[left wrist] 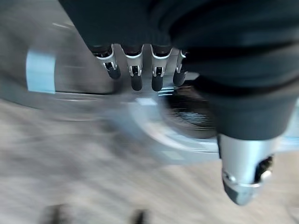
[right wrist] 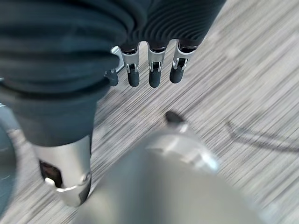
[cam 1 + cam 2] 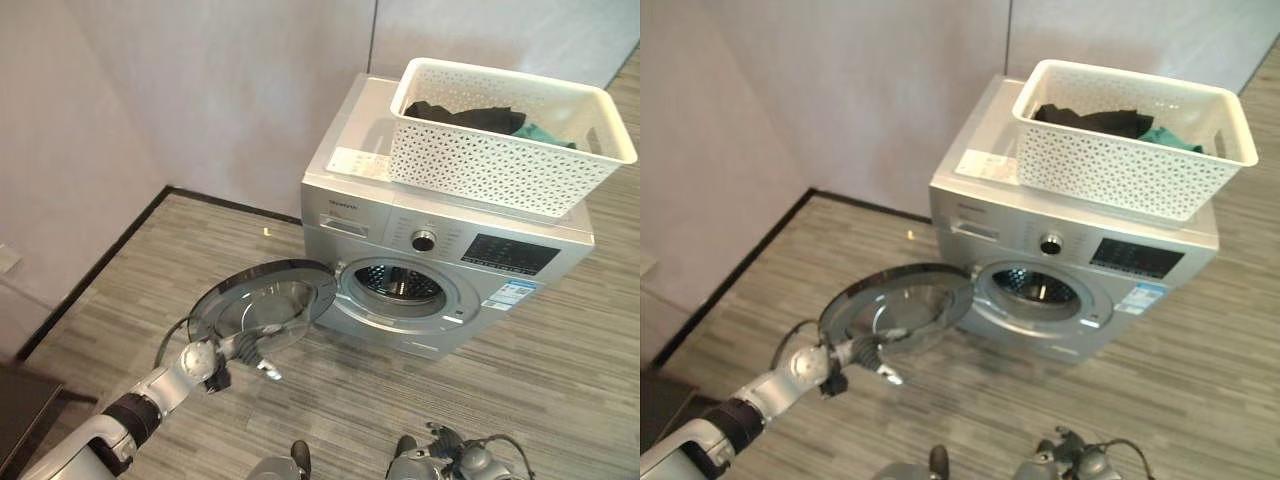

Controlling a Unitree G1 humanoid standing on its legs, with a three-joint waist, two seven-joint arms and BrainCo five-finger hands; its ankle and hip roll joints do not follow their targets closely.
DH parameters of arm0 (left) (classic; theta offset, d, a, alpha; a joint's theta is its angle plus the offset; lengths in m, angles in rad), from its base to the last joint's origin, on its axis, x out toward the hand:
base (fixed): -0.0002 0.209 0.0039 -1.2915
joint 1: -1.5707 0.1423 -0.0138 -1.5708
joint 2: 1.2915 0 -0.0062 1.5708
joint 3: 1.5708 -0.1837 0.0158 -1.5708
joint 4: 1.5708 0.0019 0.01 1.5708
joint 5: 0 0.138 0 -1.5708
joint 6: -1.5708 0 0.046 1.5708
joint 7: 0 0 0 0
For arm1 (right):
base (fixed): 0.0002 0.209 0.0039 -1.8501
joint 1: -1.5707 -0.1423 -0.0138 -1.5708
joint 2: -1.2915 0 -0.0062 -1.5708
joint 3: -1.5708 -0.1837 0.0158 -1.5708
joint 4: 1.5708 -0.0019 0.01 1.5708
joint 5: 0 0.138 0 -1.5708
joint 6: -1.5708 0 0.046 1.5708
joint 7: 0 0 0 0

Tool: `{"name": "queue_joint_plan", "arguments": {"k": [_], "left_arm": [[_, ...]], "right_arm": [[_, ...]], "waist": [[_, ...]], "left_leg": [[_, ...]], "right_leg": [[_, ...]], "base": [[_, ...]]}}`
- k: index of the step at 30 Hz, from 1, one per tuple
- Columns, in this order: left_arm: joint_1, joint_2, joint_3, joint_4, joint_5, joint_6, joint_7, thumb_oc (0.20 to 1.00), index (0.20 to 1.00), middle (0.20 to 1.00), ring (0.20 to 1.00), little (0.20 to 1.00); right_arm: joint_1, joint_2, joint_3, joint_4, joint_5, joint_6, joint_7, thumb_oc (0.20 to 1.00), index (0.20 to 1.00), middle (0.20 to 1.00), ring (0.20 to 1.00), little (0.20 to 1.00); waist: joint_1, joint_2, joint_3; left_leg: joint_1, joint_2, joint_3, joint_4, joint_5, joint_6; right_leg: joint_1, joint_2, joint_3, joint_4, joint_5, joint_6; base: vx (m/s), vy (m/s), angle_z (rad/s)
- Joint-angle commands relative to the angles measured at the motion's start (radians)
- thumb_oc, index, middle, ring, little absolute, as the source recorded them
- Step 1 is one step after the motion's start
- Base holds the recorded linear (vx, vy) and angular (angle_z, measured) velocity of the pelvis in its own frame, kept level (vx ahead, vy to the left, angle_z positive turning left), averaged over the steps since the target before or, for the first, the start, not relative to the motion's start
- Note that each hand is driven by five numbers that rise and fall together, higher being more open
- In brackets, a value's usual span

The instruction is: Grab the laundry basket,head to the washer,open it,put in the laundry and shut it.

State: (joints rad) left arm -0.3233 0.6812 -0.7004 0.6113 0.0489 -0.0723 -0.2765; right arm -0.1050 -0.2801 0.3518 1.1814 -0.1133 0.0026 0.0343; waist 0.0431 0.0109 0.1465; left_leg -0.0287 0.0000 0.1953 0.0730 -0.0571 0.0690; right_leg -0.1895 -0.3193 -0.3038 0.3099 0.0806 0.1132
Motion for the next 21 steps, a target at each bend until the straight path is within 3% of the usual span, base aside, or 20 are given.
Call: {"name": "queue_joint_plan", "arguments": {"k": [1, 3, 4, 5, 7, 10, 12, 21], "left_arm": [[-0.024, -0.014, 0.063, -0.005, 0.098, -0.016, 0.062, 1.0, 1.0, 1.0, 1.0, 1.0], [-0.036, -0.056, 0.08, 0.103, 0.154, -0.002, 0.099, 1.0, 1.0, 1.0, 1.0, 1.0], [-0.044, -0.074, 0.086, 0.154, 0.176, 0.003, 0.114, 1.0, 1.0, 1.0, 1.0, 1.0], [-0.057, -0.13, 0.119, 0.297, 0.195, 0.02, 0.161, 1.0, 1.0, 1.0, 1.0, 1.0], [-0.147, -0.209, 0.167, 0.542, 0.215, 0.02, 0.27, 1.0, 1.0, 1.0, 1.0, 1.0], [-0.196, -0.218, 0.249, 0.605, 0.197, 0.015, 0.396, 1.0, 1.0, 1.0, 1.0, 1.0], [-0.21, -0.211, 0.264, 0.611, 0.186, 0.009, 0.429, 1.0, 1.0, 1.0, 1.0, 1.0], [-0.094, -0.217, 0.352, 0.558, 0.107, -0.017, 0.452, 1.0, 1.0, 1.0, 1.0, 1.0]], "right_arm": [[-0.006, -0.048, -0.003, 0.031, -0.009, 0.016, 0.013, 1.0, 1.0, 1.0, 1.0, 1.0], [-0.007, -0.054, -0.008, 0.055, -0.014, 0.024, 0.014, 1.0, 1.0, 1.0, 1.0, 1.0], [-0.003, -0.058, -0.013, 0.071, -0.018, 0.028, 0.011, 1.0, 1.0, 1.0, 1.0, 1.0], [0.001, -0.056, -0.008, 0.106, -0.037, 0.035, 0.011, 1.0, 1.0, 1.0, 1.0, 1.0], [0.003, -0.056, 0.021, 0.154, -0.078, 0.038, 0.002, 1.0, 1.0, 1.0, 1.0, 1.0], [0.018, -0.037, 0.039, 0.164, -0.076, 0.031, -0.017, 1.0, 1.0, 1.0, 1.0, 1.0], [0.025, -0.028, 0.039, 0.161, -0.061, 0.026, -0.025, 1.0, 1.0, 1.0, 1.0, 1.0], [0.046, -0.038, -0.072, 0.113, 0.076, 0.005, -0.057, 1.0, 1.0, 1.0, 1.0, 1.0]], "waist": [[0.026, -0.013, 0.032], [0.018, -0.018, 0.038], [0.02, -0.021, 0.038], [0.02, -0.037, 0.035], [0.006, -0.061, 0.032], [-0.01, -0.09, 0.03], [-0.018, -0.1, 0.028], [-0.025, -0.106, 0.012]], "left_leg": [[-0.051, 0.068, -0.045, -0.027, 0.011, -0.047], [-0.042, 0.065, -0.025, -0.043, 0.007, -0.048], [-0.028, 0.068, -0.025, -0.043, -0.02, -0.057], [-0.025, 0.062, -0.004, -0.042, -0.027, -0.06], [-0.025, 0.056, 0.014, -0.051, -0.028, -0.062], [-0.047, 0.06, 0.022, -0.068, -0.017, -0.069], [-0.055, 0.06, 0.023, -0.081, -0.009, -0.071], [-0.033, 0.058, 0.029, -0.107, -0.008, -0.072]], "right_leg": [[0.165, 0.018, -0.014, -0.103, -0.044, 0.044], [0.137, 0.052, -0.036, -0.159, -0.051, 0.041], [0.156, 0.058, -0.052, -0.198, -0.065, 0.055], [0.173, 0.055, -0.076, -0.26, -0.034, 0.064], [0.178, 0.064, -0.05, -0.301, -0.019, 0.061], [0.167, 0.07, -0.054, -0.334, -0.002, 0.065], [0.16, 0.073, -0.048, -0.341, -0.002, 0.064], [0.165, 0.069, -0.046, -0.351, 0.001, 0.074]], "base": [[-0.02, 0.037, -0.36], [0.03, 0.049, -0.28], [0.09, 0.022, -0.46], [0.1, 0.012, -0.67], [0.02, 0.012, -0.5], [-0.03, -0.041, -0.14], [-0.02, -0.021, -0.05], [0.01, 0.012, -0.07]]}}
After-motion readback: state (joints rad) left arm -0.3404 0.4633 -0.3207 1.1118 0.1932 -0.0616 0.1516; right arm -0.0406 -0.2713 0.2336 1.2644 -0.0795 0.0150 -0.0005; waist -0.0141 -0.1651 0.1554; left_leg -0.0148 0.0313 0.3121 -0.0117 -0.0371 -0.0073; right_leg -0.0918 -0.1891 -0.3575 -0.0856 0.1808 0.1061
